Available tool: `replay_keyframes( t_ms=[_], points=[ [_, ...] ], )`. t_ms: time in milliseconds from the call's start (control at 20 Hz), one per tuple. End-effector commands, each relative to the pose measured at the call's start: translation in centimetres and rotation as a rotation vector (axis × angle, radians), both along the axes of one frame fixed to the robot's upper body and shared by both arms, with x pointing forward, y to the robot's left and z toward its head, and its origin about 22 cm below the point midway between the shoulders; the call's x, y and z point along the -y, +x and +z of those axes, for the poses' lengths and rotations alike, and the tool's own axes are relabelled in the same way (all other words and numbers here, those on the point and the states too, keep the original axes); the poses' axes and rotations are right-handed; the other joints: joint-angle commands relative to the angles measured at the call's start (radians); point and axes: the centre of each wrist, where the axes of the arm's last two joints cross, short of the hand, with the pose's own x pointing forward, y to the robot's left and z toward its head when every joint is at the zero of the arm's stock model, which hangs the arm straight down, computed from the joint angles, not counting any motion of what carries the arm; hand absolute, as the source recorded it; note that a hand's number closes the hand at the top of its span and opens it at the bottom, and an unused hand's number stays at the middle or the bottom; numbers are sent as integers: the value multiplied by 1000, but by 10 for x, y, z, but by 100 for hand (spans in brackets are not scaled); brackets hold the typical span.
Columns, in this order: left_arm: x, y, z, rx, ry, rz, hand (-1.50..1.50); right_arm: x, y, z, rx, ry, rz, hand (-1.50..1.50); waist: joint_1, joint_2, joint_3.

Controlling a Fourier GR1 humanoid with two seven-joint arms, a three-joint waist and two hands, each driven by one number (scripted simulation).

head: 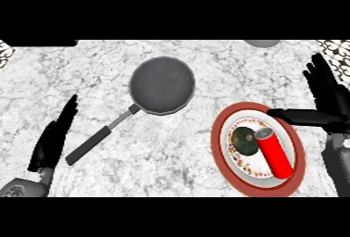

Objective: Pick the squash from the plate and place it in the pan

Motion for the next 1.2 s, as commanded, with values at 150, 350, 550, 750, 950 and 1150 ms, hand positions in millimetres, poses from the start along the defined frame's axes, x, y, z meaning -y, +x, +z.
replay_keyframes(
  t_ms=[150, 350, 550, 750, 950, 1150],
  points=[
    [-10, -28, -6, -5, -27, -2, 0, 28, -73, -18, -258, -150, -150, -150, -17, -1, 1],
    [-5, -30, -13, -26, -46, -21, 0, 50, -64, 15, -296, -452, -55, -150, 1, 6, 1],
    [17, -29, -12, -10, -30, -33, 0, 28, -53, 49, -379, -531, 87, -150, 7, 8, 2],
    [15, -20, -3, -10, -31, -24, 0, 26, -45, 62, -440, -542, 235, -150, 10, 11, 3],
    [1, -23, -3, -9, -47, -54, 0, -19, -31, 85, -466, -592, 337, -150, 21, 11, 2],
    [14, -29, -12, 1, -32, -42, 0, -50, -17, 98, -533, -649, 332, -150, 18, 10, 2]
  ],
)
